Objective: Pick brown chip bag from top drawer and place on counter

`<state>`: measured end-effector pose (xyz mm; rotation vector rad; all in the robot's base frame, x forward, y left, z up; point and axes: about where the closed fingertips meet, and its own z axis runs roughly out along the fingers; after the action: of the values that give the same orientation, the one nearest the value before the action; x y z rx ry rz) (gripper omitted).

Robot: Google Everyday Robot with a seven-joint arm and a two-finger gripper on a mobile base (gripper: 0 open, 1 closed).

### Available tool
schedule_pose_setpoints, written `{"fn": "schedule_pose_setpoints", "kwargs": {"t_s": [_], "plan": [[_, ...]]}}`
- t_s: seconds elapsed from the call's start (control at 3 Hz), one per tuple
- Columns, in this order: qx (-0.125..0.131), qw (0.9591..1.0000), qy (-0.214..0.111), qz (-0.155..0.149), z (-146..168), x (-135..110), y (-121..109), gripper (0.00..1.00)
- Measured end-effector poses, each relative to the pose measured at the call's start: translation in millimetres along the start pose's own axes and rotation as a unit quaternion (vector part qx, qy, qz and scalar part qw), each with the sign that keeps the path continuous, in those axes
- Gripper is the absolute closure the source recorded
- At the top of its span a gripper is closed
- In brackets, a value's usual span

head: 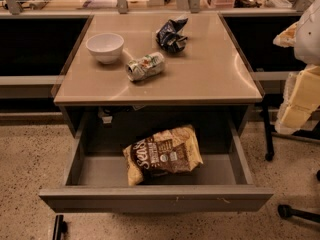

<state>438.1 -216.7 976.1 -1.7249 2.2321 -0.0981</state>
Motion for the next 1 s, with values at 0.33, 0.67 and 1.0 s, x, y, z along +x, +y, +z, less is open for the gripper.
{"fn": "schedule_pose_setpoints", "kwargs": {"t_s": [0.33, 0.67, 1.0], "plan": [[0.0, 1.0, 0.0, 0.0, 0, 0, 0, 0.0], [0.01, 0.9999, -0.008, 0.001, 3, -1, -1, 0.0], [0.008, 0.9989, -0.045, 0.009, 37, -8, 3, 0.0]]}}
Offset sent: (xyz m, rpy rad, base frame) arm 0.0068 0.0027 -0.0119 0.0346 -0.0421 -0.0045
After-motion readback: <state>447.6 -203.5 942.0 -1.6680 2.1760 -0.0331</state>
